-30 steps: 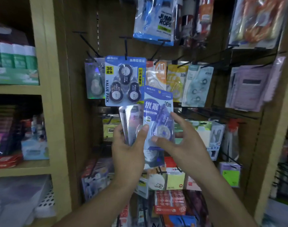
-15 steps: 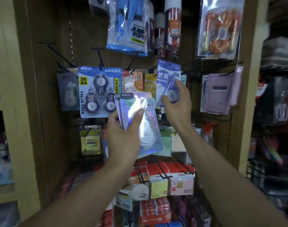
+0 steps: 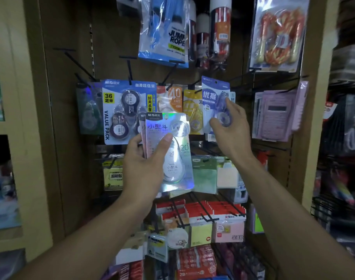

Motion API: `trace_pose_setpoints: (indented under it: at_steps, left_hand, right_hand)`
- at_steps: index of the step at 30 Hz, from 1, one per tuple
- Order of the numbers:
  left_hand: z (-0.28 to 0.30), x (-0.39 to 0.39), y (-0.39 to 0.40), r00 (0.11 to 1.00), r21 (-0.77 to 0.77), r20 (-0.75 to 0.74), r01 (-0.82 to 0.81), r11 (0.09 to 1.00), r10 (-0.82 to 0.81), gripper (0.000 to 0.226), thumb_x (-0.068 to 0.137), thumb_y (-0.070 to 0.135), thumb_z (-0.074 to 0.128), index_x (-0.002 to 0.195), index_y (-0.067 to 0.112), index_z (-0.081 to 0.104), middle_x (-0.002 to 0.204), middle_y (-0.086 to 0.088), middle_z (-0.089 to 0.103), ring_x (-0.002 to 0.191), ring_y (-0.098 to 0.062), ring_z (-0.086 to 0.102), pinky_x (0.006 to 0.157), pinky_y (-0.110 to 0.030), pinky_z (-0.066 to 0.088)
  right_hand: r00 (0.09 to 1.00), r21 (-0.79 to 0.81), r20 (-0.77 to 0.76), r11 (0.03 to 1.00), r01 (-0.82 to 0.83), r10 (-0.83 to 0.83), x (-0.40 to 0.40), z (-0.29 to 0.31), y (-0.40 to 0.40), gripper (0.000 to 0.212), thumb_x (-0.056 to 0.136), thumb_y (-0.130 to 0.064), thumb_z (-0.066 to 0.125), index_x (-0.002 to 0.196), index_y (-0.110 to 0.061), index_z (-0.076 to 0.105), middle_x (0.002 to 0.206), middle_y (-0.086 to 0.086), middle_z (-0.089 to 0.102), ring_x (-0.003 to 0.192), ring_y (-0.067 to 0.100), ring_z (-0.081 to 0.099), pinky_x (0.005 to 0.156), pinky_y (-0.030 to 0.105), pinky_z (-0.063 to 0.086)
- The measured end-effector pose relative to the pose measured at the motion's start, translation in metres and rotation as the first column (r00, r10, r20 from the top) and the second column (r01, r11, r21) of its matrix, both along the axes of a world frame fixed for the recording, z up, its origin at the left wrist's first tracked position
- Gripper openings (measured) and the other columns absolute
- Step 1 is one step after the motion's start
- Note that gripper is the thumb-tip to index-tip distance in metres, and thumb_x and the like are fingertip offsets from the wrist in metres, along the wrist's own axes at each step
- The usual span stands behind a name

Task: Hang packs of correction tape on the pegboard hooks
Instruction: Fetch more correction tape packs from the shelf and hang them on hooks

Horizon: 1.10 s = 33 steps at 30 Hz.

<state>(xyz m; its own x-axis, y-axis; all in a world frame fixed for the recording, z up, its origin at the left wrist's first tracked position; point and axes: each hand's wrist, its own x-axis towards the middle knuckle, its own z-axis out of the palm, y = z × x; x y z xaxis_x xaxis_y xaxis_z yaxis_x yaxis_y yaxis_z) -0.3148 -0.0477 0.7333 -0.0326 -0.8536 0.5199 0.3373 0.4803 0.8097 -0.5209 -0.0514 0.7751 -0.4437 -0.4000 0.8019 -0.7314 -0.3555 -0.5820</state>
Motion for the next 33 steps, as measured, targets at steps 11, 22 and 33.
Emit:
trace_pose_setpoints:
  at_steps: [11, 22, 33]
  left_hand:
    - [0.011, -0.004, -0.012, 0.998, -0.086, 0.067, 0.022, 0.996, -0.016, 0.037, 0.079, 0.037, 0.072, 0.113, 0.032, 0.058, 0.103, 0.009, 0.074, 0.088, -0.006, 0.074, 0.074, -0.026, 0.060]
    - [0.009, -0.008, -0.021, 0.998, -0.071, 0.054, 0.039, 0.997, -0.035, 0.033, 0.081, 0.034, 0.072, 0.111, 0.030, 0.059, 0.103, 0.007, 0.075, 0.089, -0.009, 0.074, 0.078, -0.032, 0.061]
    - [0.011, -0.014, -0.017, 0.998, -0.078, 0.048, 0.049, 0.996, -0.045, 0.043, 0.081, 0.034, 0.072, 0.120, 0.024, 0.057, 0.104, 0.008, 0.074, 0.087, -0.004, 0.074, 0.076, -0.027, 0.061]
  right_hand:
    - [0.995, 0.074, -0.051, 0.994, 0.086, -0.082, -0.001, 0.013, 0.003, 0.071, 0.090, -0.041, 0.062, 0.155, -0.030, 0.036, 0.154, -0.010, 0.036, 0.131, 0.016, 0.049, 0.106, 0.049, 0.044]
    - [0.991, 0.148, -0.091, 0.982, 0.113, -0.101, -0.014, 0.028, 0.011, 0.089, 0.074, -0.066, 0.045, 0.156, -0.034, 0.034, 0.156, -0.005, 0.043, 0.129, 0.024, 0.054, 0.098, 0.052, 0.048]
    - [0.954, 0.260, -0.253, 0.938, 0.229, -0.163, -0.023, 0.028, -0.021, 0.072, 0.082, -0.048, 0.062, 0.150, -0.032, 0.044, 0.152, -0.001, 0.044, 0.124, 0.029, 0.057, 0.098, 0.044, 0.049]
